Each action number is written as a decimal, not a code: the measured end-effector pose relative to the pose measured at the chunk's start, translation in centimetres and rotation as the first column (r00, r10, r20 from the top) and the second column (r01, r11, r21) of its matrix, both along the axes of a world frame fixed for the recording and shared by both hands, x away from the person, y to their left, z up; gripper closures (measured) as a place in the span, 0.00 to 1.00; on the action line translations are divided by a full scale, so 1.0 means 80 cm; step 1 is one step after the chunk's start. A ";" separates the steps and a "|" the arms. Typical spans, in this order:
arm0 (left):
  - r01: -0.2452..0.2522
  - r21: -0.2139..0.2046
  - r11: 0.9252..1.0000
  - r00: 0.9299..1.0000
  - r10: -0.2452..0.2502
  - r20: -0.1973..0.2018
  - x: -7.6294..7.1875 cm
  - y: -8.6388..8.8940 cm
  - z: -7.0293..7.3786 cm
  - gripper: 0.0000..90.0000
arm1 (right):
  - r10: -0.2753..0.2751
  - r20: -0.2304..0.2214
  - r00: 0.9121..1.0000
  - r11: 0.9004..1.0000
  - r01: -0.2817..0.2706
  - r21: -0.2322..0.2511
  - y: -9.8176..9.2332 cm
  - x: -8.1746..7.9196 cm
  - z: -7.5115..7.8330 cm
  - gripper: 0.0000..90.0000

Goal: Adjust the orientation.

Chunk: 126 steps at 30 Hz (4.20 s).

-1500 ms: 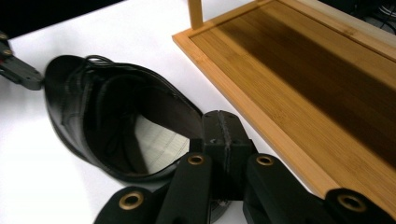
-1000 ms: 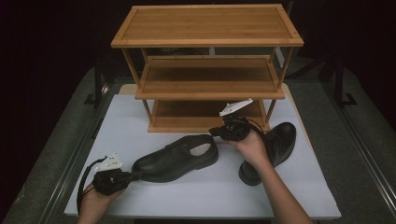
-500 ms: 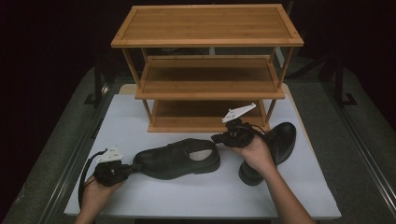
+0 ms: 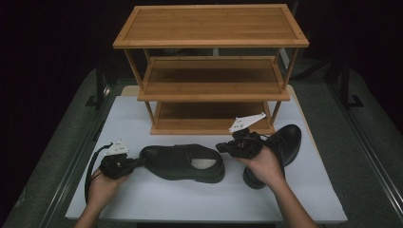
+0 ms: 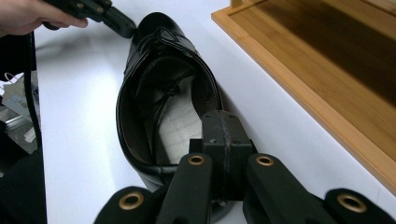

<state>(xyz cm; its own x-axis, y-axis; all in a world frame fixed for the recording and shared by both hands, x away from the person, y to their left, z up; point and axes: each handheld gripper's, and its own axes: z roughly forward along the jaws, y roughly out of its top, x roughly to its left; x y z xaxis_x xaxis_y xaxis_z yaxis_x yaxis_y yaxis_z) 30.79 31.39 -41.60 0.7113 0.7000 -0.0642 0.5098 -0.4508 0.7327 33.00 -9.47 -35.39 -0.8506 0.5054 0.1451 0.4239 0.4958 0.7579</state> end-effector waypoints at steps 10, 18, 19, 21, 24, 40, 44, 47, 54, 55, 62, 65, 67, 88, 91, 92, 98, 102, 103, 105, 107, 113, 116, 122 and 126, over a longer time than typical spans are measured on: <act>-0.011 0.008 1.000 1.000 0.011 0.025 0.031 -0.013 0.004 1.00 | -0.037 0.020 0.999 0.999 0.036 0.037 -0.026 -0.006 0.004 1.00; -0.014 0.006 1.000 0.999 0.014 0.035 0.055 -0.023 0.002 1.00 | -0.066 0.036 0.997 0.997 0.064 0.042 -0.046 -0.013 0.003 1.00; -0.015 0.013 1.000 0.999 0.014 0.037 0.057 -0.026 0.003 1.00 | -0.070 0.035 0.997 0.997 0.068 0.042 -0.049 -0.014 0.002 1.00; -0.015 0.029 0.999 0.999 0.014 0.044 0.062 -0.032 0.003 1.00 | -0.081 0.038 0.996 0.996 0.079 0.047 -0.055 -0.016 0.001 1.00; -0.020 0.015 1.000 0.998 0.019 0.055 0.070 -0.037 0.001 1.00 | -0.098 0.044 0.994 0.994 0.096 0.048 -0.064 -0.019 0.002 0.99; -0.016 0.055 0.998 0.997 0.012 0.077 0.101 -0.072 0.001 1.00 | -0.257 0.082 0.963 0.966 0.254 0.049 -0.153 -0.053 0.002 0.99; -0.014 0.050 0.999 0.997 0.010 0.079 0.108 -0.081 -0.001 1.00 | -0.307 0.086 0.948 0.952 0.304 0.050 -0.177 -0.065 -0.002 0.99; -0.016 0.055 0.998 0.996 0.012 0.084 0.112 -0.089 -0.001 1.00 | -0.338 0.084 0.937 0.941 0.335 0.052 -0.194 -0.074 -0.005 0.99; -0.006 0.054 0.999 0.996 0.002 0.089 0.119 -0.105 -0.005 1.00 | -0.390 0.079 0.917 0.921 0.388 0.041 -0.219 -0.093 -0.019 0.98; -0.002 0.063 0.998 0.997 -0.003 0.083 0.121 -0.106 -0.006 1.00 | -0.394 0.077 0.916 0.919 0.392 0.041 -0.221 -0.094 -0.021 0.98; 0.014 0.059 0.998 0.996 -0.019 0.083 0.128 -0.124 -0.008 1.00 | -0.435 0.061 0.898 0.900 0.433 0.037 -0.235 -0.107 -0.040 0.94; 0.022 0.057 0.998 0.996 -0.027 0.081 0.128 -0.123 -0.007 1.00 | -0.460 0.056 0.886 0.888 0.460 0.022 -0.242 -0.109 -0.052 0.86; 0.029 0.045 0.999 0.997 -0.032 0.075 0.123 -0.116 0.000 0.92 | -0.480 0.043 0.876 0.877 0.481 0.002 -0.249 -0.109 -0.068 0.73; 0.121 0.022 0.992 0.992 -0.121 -0.022 -0.002 -0.075 0.001 0.69 | -0.565 0.008 0.825 0.821 0.563 -0.093 -0.264 -0.096 -0.122 0.36; 0.140 0.042 0.989 0.989 -0.138 -0.054 -0.002 -0.080 -0.011 0.72 | -0.562 0.012 0.827 0.823 0.561 -0.091 -0.264 -0.096 -0.122 0.36; 0.147 0.054 0.988 0.988 -0.144 -0.056 0.000 -0.084 -0.015 0.72 | -0.562 0.012 0.827 0.823 0.560 -0.090 -0.264 -0.096 -0.123 0.36; 0.182 0.046 0.982 0.982 -0.179 -0.058 0.009 -0.089 -0.020 0.73 | -0.557 0.017 0.830 0.826 0.556 -0.087 -0.264 -0.097 -0.124 0.34; 0.195 0.035 0.980 0.980 -0.193 -0.052 0.015 -0.090 -0.022 0.73 | -0.557 0.020 0.830 0.826 0.556 -0.087 -0.263 -0.097 -0.124 0.33; 0.198 0.041 0.979 0.979 -0.196 -0.048 0.016 -0.091 -0.021 0.74 | -0.556 0.022 0.831 0.827 0.556 -0.087 -0.263 -0.097 -0.124 0.33; 0.200 0.051 0.978 0.979 -0.198 -0.042 0.018 -0.095 -0.020 0.74 | -0.555 0.024 0.831 0.827 0.555 -0.091 -0.262 -0.097 -0.124 0.32; 0.204 0.055 0.978 0.979 -0.202 -0.038 0.019 -0.100 -0.020 0.75 | -0.555 0.025 0.831 0.827 0.555 -0.092 -0.262 -0.097 -0.124 0.32; 0.217 0.053 0.975 0.976 -0.216 -0.029 0.019 -0.112 -0.021 0.76 | -0.554 0.027 0.832 0.827 0.554 -0.095 -0.261 -0.097 -0.125 0.31; 0.222 0.059 0.973 0.975 -0.221 -0.026 0.019 -0.118 -0.021 0.76 | -0.555 0.031 0.831 0.826 0.555 -0.100 -0.259 -0.097 -0.125 0.29; 0.210 0.065 0.976 0.978 -0.209 -0.025 0.020 -0.111 -0.020 0.67 | -0.562 0.037 0.827 0.819 0.562 -0.116 -0.253 -0.097 -0.125 0.25; 0.178 0.073 0.981 0.984 -0.177 -0.026 0.014 -0.092 -0.018 0.57 | -0.560 0.049 0.827 0.817 0.562 -0.129 -0.249 -0.098 -0.126 0.23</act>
<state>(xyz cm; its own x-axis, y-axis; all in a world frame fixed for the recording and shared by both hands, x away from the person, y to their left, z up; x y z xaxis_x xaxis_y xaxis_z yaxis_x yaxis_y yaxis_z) 31.94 24.07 -43.01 0.8236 0.5663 -0.0317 0.4309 -0.5884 0.6842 25.16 -29.37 -45.47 -0.4148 0.9092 0.0365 0.6533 0.2697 0.7074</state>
